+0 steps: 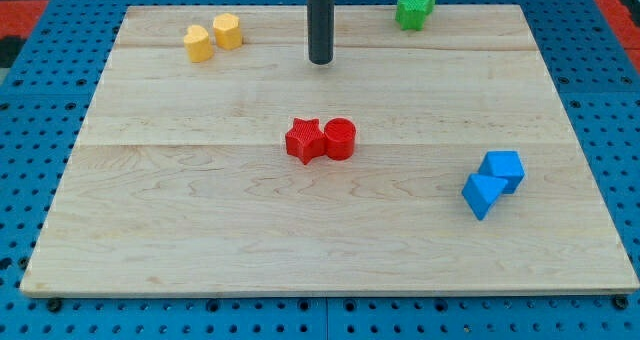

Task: Point your arm at top right

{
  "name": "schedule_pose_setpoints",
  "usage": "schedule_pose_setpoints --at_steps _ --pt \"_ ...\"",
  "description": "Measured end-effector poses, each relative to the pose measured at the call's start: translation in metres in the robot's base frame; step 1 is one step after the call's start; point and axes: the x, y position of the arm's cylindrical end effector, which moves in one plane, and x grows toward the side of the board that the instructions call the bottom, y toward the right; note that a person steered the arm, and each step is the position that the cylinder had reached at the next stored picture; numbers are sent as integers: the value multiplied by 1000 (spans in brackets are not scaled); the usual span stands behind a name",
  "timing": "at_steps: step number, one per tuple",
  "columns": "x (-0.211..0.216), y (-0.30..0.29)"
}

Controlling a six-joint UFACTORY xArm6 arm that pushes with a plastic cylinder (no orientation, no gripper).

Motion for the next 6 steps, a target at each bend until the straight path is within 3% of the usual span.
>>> schedule_pose_setpoints --at_steps 5,6 --pt "1 -1" --pt "4 65"
